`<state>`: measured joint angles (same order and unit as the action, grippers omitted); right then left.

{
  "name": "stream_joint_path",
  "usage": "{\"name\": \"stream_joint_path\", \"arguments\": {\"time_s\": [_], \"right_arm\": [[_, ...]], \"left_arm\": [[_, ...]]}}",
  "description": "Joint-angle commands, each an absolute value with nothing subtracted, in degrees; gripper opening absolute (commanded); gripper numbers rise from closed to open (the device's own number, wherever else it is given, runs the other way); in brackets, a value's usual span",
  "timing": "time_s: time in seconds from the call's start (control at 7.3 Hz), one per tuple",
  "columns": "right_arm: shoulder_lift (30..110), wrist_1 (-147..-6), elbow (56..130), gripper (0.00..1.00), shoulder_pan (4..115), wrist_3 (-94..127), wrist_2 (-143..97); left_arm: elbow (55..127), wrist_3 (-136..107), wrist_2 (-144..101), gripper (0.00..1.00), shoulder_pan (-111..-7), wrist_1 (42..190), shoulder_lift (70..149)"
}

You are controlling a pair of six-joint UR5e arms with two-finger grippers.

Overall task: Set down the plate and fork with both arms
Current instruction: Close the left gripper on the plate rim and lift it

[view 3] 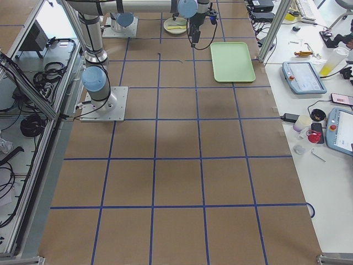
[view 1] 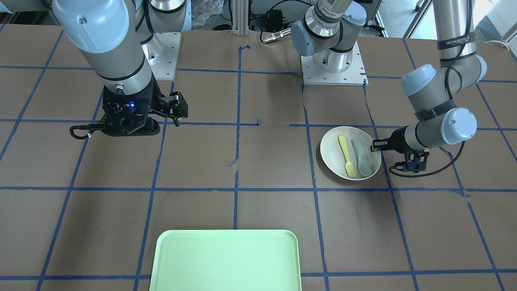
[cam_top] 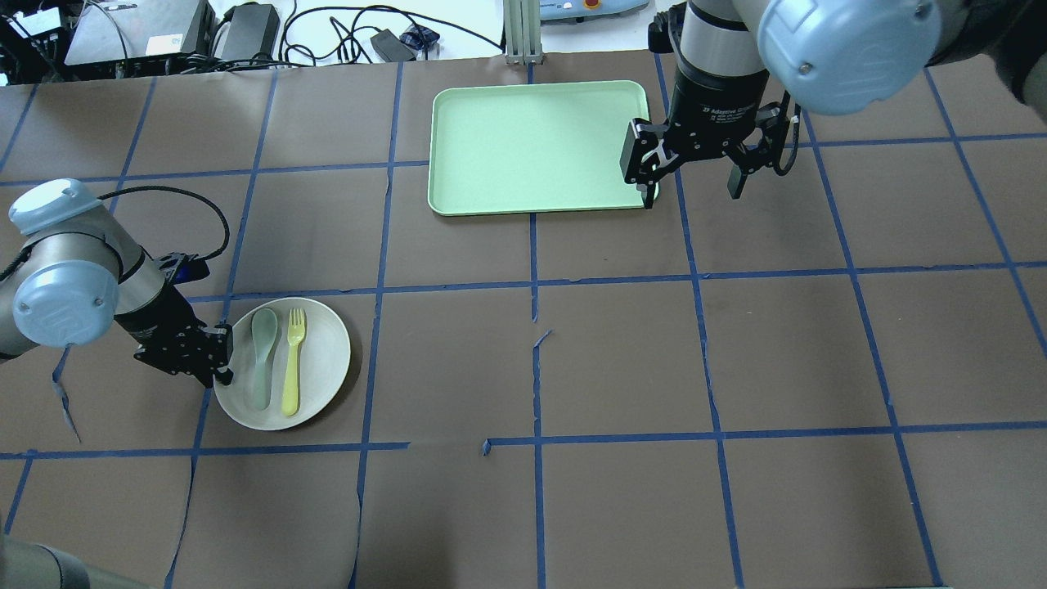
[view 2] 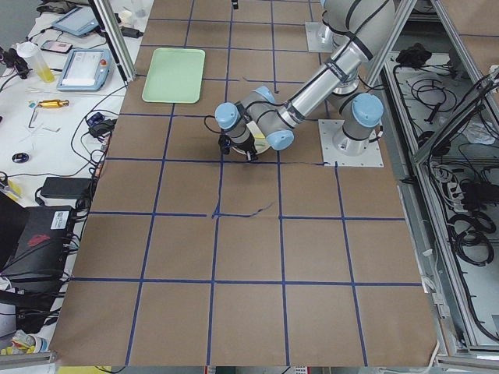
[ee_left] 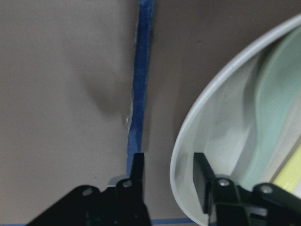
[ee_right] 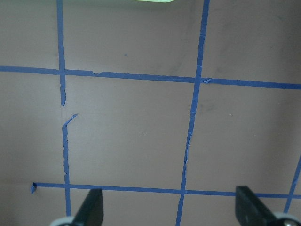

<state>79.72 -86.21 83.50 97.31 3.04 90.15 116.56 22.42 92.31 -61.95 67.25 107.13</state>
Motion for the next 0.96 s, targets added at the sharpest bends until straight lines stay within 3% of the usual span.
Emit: {"name": "stream_joint_path", "arguments": {"time_s": [0.0,0.82], "right_arm": [[79.72,-86.31,83.50,1.00,97.38,2.73,90.18],[79.72,-86.22,83.32,1.00,97.29,1.50,90.87]], "left_arm": [[116.11,23.29,92.20,0.00,-62.05,67.24,107.40],[111.45,26.81,91.76,0.00,-62.40,70.64,106.44]]}}
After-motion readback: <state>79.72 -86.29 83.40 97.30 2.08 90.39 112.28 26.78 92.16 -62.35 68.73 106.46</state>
